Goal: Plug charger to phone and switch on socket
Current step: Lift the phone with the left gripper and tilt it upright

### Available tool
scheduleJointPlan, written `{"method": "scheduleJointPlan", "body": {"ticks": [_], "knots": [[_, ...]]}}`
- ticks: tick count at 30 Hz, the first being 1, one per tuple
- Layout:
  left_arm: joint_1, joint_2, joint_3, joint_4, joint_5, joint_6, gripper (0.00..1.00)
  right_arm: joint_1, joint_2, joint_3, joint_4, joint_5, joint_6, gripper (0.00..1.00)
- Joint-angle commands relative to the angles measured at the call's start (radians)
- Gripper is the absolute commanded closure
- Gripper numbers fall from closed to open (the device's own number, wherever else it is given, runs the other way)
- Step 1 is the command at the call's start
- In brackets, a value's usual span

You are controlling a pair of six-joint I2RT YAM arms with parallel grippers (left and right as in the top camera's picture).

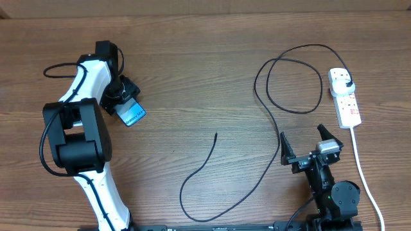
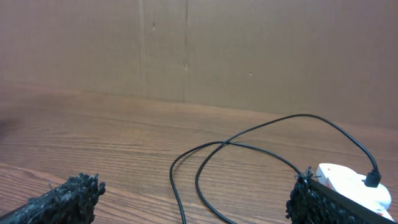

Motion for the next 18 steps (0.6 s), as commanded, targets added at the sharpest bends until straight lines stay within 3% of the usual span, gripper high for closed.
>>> {"method": "scheduleJointPlan", "body": {"ticks": [1, 13, 18], "knots": [[0.006, 0.011, 0.040, -0.037, -0.016, 0.020, 0.96, 0.005, -0.011, -0.011, 0.004, -0.005, -0.005, 0.00], [0.005, 0.010, 0.211, -0.175, -0.008, 0.020, 0.96, 0.005, -0.011, -0.011, 0.004, -0.005, -0.005, 0.00], [0.005, 0.010, 0.269, -0.214, 0.072, 0.020, 0.96, 0.005, -0.011, -0.011, 0.004, -0.005, -0.005, 0.00]]}}
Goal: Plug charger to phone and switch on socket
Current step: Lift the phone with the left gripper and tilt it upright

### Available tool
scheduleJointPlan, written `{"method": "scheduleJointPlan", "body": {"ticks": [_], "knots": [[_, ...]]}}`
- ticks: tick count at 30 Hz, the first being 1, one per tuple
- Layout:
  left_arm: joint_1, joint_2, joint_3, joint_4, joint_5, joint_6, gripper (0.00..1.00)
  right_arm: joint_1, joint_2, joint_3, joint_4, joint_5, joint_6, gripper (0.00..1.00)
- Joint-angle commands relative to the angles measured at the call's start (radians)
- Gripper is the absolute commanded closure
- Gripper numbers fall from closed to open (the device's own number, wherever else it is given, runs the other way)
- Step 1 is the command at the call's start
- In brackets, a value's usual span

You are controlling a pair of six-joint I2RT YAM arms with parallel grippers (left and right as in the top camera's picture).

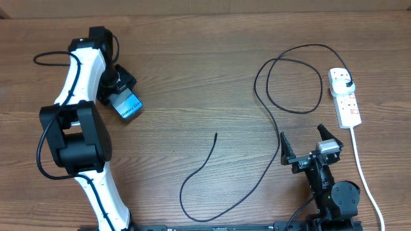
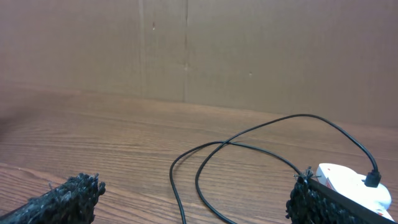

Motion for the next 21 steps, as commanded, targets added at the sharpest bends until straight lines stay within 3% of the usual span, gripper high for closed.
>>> {"method": "scheduleJointPlan", "body": {"ticks": [1, 16, 21], "knots": [[0.005, 0.008, 0.066, -0.013, 0.085, 0.020, 0.96, 0.005, -0.011, -0.011, 0.004, -0.005, -0.005, 0.00], [0.002, 0.008, 0.122, -0.029, 0.649, 0.020, 0.96, 0.005, -0.011, -0.011, 0.004, -0.005, -0.005, 0.00], [-0.018, 0.008, 0.122, -0.055, 0.759, 0.019, 0.96, 0.005, -0.011, -0.011, 0.004, -0.005, -0.005, 0.00]]}}
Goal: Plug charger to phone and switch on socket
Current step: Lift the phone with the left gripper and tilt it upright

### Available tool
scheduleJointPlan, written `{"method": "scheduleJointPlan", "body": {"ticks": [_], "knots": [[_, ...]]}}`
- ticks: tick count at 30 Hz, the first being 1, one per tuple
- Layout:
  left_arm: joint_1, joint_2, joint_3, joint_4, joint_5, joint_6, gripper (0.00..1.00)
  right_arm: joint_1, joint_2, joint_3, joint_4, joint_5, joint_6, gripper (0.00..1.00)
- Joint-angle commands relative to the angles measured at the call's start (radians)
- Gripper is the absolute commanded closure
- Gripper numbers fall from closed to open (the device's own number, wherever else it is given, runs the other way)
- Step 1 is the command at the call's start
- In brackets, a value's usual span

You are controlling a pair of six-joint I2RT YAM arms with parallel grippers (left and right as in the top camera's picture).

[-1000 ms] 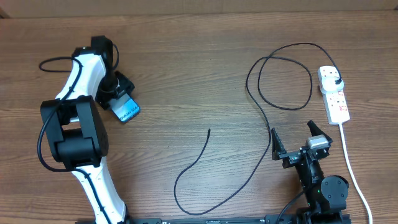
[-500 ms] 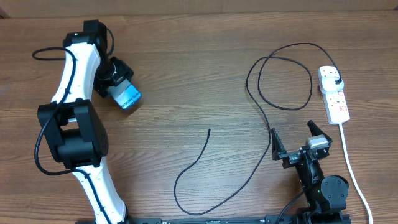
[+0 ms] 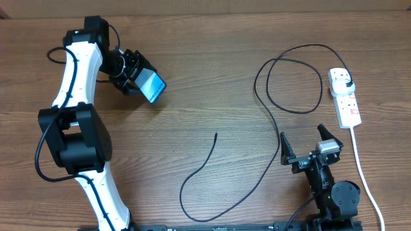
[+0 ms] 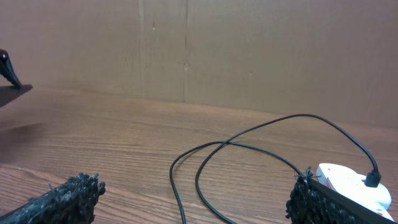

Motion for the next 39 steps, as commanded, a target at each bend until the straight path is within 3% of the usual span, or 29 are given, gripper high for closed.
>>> {"method": "scheduleJointPlan", "body": {"ticks": [1, 26, 34, 39], "knots": [[-0.022, 0.008, 0.032, -0.019, 0.168, 0.020, 0.96, 0.005, -0.011, -0.011, 0.005, -0.005, -0.005, 0.00], [-0.202, 0.008, 0.032, -0.083, 0.685, -0.064, 0.96, 0.005, -0.011, -0.011, 0.005, -0.005, -0.005, 0.00], [-0.204, 0.008, 0.032, -0.084, 0.720, -0.069, 0.96, 0.005, -0.011, -0.011, 0.005, -0.005, -0.005, 0.00], [-0.204, 0.008, 0.032, -0.084, 0.720, -0.138, 0.96, 0.005, -0.011, -0.011, 0.005, -0.005, -0.005, 0.00]]}}
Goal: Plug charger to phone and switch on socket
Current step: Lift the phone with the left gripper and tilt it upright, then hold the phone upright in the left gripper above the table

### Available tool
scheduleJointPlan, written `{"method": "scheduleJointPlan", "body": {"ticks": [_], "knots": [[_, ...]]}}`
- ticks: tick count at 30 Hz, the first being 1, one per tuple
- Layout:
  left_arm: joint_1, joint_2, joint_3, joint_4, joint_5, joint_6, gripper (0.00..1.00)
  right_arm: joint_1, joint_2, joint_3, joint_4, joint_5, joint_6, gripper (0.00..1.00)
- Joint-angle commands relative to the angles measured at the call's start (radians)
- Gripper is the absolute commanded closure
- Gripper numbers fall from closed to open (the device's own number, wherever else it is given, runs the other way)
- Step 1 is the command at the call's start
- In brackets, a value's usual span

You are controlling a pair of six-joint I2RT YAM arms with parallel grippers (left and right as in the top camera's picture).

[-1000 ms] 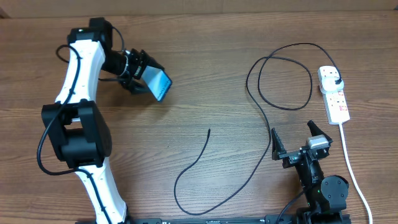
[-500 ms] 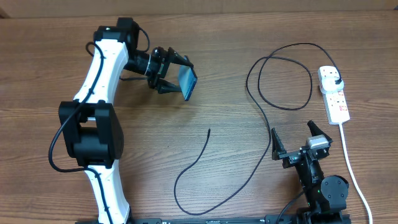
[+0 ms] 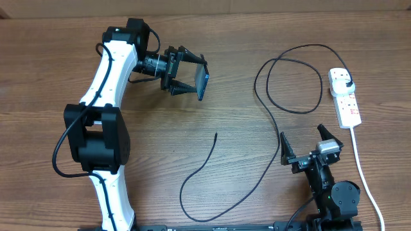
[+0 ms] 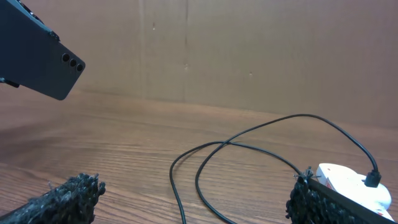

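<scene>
My left gripper is shut on the phone, held edge-on above the table's upper middle. The phone's dark back with its camera lenses shows at the top left of the right wrist view. The black charger cable runs from its loose end at mid-table in a long curve, through a loop, to the plug in the white socket strip at the right edge. My right gripper rests open at the front right, nothing between its fingers.
A white lead runs from the socket strip toward the front edge, just right of my right arm's base. A brown cardboard wall stands behind the table.
My left gripper has carried the phone from the upper left to the upper middle, and the phone is now turned edge-on. The right arm and cable have not moved.
The left gripper was at the phone, screen up, at the table's left. It then held the phone slightly farther back, then lifted it toward the upper left, and now holds it edge-on near the upper middle. The right gripper stayed open and still throughout.
</scene>
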Motion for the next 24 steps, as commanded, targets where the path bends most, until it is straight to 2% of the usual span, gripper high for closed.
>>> {"method": "scheduleJointPlan", "body": {"ticks": [1, 4, 12, 24], "knots": [[-0.003, 0.008, 0.032, 0.000, 0.064, -0.076, 0.96, 0.005, -0.011, -0.011, 0.004, -0.005, -0.005, 0.00], [-0.003, 0.008, 0.032, 0.000, 0.083, -0.114, 0.96, 0.005, -0.011, -0.011, 0.004, -0.005, -0.005, 0.00], [-0.003, 0.008, 0.032, 0.000, 0.189, -0.119, 0.96, 0.005, -0.011, -0.011, 0.004, -0.005, -0.005, 0.00], [-0.003, 0.008, 0.032, 0.000, 0.188, -0.138, 0.96, 0.005, -0.011, -0.011, 0.004, -0.005, -0.005, 0.00]]}}
